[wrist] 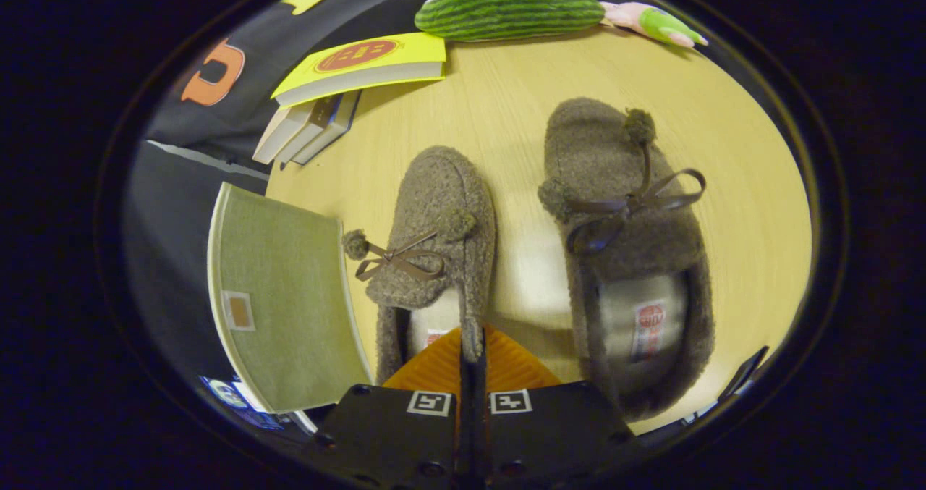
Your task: Open the storage box then place both shoes into the box .Put the left shoe in first, then the right shoe, with the right side of both shoes facing outward in a uniform manner.
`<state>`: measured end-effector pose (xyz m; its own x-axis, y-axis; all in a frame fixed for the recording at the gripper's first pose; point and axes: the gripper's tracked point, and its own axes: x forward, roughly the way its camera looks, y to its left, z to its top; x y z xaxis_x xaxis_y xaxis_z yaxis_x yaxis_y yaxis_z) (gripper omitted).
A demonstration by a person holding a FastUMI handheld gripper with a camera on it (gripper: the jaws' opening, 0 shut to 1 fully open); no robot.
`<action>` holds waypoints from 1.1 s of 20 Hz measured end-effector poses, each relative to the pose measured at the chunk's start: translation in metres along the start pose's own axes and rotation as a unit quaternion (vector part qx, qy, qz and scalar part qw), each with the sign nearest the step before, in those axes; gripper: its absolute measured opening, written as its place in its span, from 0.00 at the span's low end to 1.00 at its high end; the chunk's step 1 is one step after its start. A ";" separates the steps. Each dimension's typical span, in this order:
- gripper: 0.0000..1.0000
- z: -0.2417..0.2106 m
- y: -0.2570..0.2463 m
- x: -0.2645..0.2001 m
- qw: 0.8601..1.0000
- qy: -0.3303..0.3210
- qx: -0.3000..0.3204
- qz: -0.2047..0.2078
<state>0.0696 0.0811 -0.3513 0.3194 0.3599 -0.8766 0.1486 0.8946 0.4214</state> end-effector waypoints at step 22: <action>0.06 -0.066 0.288 -0.106 0.989 -0.079 -0.059 0.109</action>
<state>0.0175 0.3185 -0.1525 0.4762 0.5107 -0.7159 -0.0484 0.8281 0.5585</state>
